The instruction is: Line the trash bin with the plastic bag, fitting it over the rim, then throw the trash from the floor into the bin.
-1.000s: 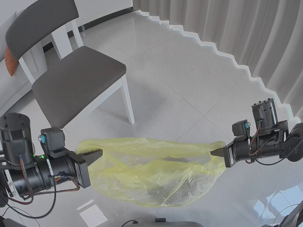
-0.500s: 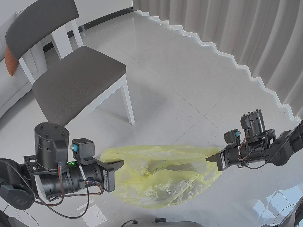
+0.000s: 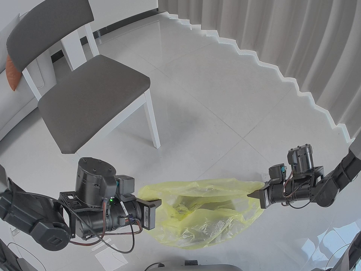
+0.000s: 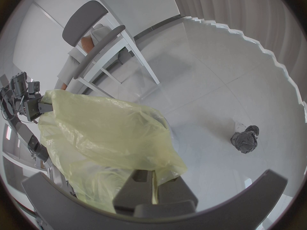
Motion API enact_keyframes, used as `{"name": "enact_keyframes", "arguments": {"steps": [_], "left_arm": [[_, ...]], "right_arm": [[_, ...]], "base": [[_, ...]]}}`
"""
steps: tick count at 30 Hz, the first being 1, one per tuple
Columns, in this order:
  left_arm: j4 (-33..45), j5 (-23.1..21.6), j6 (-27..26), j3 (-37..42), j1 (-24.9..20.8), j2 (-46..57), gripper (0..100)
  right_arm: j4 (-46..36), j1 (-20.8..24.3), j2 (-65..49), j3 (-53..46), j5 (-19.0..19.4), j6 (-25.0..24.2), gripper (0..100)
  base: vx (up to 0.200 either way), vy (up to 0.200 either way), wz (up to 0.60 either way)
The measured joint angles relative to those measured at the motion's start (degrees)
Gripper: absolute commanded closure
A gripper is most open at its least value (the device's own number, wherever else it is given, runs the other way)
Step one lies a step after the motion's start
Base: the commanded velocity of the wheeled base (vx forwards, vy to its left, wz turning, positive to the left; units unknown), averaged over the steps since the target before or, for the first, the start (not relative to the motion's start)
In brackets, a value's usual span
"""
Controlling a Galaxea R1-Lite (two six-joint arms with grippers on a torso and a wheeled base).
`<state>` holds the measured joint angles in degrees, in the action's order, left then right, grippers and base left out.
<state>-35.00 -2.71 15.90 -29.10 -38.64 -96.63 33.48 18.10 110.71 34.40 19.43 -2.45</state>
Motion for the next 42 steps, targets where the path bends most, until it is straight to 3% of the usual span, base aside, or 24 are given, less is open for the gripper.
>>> {"name": "enact_keyframes", "arguments": {"steps": [8,18,25,36,42], "left_arm": [[-10.8,-0.2,2.4,1.3,-0.6,-6.9,100],[-14.7,-0.4,3.2,3.6,-1.1,-12.8,100],[-16.0,-1.9,4.6,6.3,-0.5,-15.2,100],[-29.2,-1.9,4.4,8.2,0.1,-21.8,100],[-32.4,-2.0,4.4,10.6,1.2,-24.9,100]], "right_arm": [[13.2,0.0,5.4,-5.1,0.2,0.3,100],[30.7,0.4,12.1,-12.4,2.9,1.1,100],[32.0,1.3,16.1,-14.6,3.3,1.3,100],[32.2,1.2,19.2,-13.3,3.2,1.4,100],[32.0,1.0,21.2,-11.9,3.2,1.8,100]], "base": [[0.0,0.0,0.0],[0.0,0.0,0.0],[0.0,0.0,0.0],[0.0,0.0,0.0],[0.0,0.0,0.0]]}}
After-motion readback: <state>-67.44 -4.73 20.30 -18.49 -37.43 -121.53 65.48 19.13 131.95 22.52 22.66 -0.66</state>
